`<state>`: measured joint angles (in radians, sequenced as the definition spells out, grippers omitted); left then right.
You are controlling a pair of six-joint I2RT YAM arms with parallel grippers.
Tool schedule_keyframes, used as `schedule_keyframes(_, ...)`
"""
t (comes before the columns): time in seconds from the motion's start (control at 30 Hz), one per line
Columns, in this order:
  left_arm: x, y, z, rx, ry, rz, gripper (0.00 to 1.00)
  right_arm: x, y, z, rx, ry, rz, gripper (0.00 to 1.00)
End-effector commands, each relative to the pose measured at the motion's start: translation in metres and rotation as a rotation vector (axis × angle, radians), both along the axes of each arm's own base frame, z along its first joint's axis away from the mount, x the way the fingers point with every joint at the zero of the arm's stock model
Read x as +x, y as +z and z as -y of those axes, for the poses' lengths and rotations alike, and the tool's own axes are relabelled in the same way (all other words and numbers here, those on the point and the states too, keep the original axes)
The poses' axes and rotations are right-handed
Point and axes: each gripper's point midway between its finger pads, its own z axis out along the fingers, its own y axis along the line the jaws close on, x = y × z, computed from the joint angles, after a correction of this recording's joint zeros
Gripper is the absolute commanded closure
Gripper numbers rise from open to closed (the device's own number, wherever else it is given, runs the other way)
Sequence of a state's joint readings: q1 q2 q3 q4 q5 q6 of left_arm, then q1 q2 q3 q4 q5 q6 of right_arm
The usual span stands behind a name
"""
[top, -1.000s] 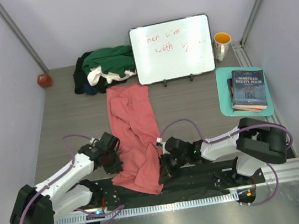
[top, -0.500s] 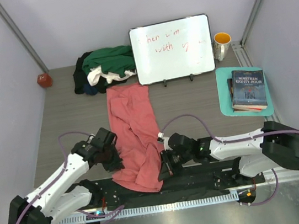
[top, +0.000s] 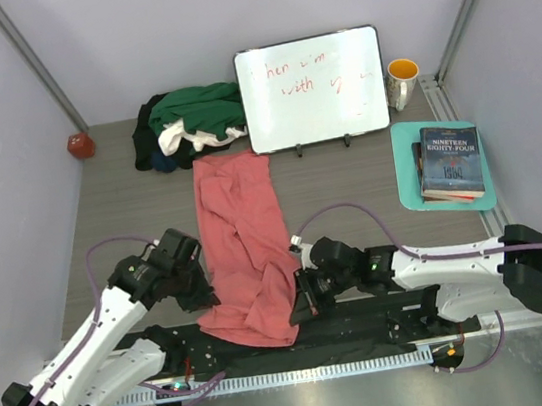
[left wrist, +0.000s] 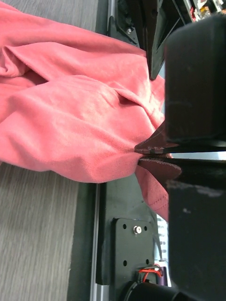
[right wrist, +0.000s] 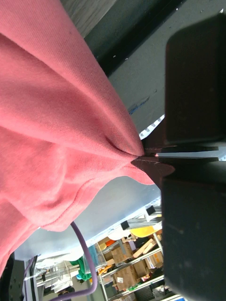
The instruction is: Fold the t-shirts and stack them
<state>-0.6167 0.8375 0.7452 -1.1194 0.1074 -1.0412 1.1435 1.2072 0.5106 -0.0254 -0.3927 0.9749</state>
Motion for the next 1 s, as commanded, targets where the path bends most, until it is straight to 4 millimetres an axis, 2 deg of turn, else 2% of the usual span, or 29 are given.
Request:
schedule_keyframes(0.0,-0.006,0.016,0.005,-0.049,-0.004,-0.016,1.00,0.004,0.029,-0.009,0.061,0.004,0.039,0.98)
schedule_keyframes(0.27,-0.009,0.021,0.007,-0.081,-0.004,-0.001,1.00,0.004,0.048,-0.006,0.113,-0.016,0.058,0.97)
schedule_keyframes(0.37,0.001,0.030,0.009,-0.085,0.002,0.046,1.00,0.009,0.052,-0.008,0.115,-0.027,0.082,0.97)
schedule_keyframes(0.6,0.029,0.049,0.006,-0.008,0.000,0.136,1.00,0.027,0.076,-0.020,0.119,-0.022,0.200,0.97)
schedule_keyframes(0.7,0.042,0.062,0.007,0.002,0.000,0.187,1.00,0.041,0.083,-0.020,0.107,-0.053,0.251,0.97)
schedule_keyframes(0.73,0.053,0.065,0.002,0.047,0.019,0.215,0.99,0.047,0.085,-0.020,0.104,-0.066,0.262,0.97)
schedule_keyframes(0.8,0.062,0.066,0.002,0.078,0.013,0.232,0.99,0.059,0.087,-0.019,0.095,-0.095,0.291,0.97)
schedule_keyframes(0.97,0.086,0.061,-0.006,0.187,0.052,0.249,0.99,0.104,0.079,0.003,0.027,-0.191,0.329,0.98)
